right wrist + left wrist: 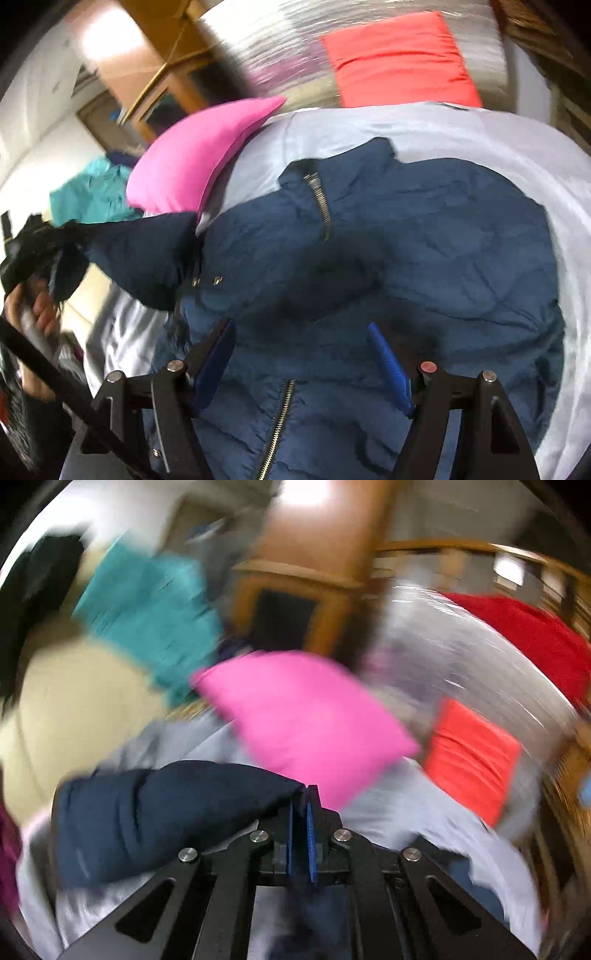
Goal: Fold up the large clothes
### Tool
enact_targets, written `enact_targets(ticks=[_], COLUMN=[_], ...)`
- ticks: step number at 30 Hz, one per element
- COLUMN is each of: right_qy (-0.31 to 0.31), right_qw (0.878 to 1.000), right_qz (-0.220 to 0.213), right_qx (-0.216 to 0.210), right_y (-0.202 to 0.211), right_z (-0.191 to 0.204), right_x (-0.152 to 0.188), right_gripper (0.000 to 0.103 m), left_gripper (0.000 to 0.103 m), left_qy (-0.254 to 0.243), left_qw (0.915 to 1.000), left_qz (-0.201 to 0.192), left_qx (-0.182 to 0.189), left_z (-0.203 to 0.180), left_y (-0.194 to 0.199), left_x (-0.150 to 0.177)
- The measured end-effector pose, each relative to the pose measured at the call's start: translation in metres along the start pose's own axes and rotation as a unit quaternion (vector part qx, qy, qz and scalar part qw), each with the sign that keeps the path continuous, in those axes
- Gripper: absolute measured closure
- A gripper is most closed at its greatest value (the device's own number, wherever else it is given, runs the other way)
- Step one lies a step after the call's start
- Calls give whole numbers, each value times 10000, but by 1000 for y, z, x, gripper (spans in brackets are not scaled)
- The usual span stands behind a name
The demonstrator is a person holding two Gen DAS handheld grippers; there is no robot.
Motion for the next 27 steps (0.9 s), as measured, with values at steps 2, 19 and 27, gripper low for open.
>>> enact_targets(ticks=[2,19,27], right_qy=[-197,-874,-705], right_qw=[9998,9960,9975], right_qz=[-90,-158,14], right_qx=[-25,125,89], right_y=[9,23,15], right_z=[-9,-58,-50], right_x=[-3,-14,-11], right_gripper=[27,27,22], left_gripper=[97,77,11], left_qy=[-347,-1024,-961], left_qw=[9992,9024,9180], left_qz=[-111,3664,2722], left_qx=[181,2025,2718], left_z=[-34,-171,-153], left_y=[21,-31,33], left_x=[10,227,158])
Point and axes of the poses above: each gripper's, at about its wrist camera, not at the fingertips, and y roughly against the way its jaws point, z to its left, x to its underside, the point moved 5 cm from there along -y, roughly the way its jaws point, and after that the axes turned 7 degrees about -x, right-handed, at the moved point
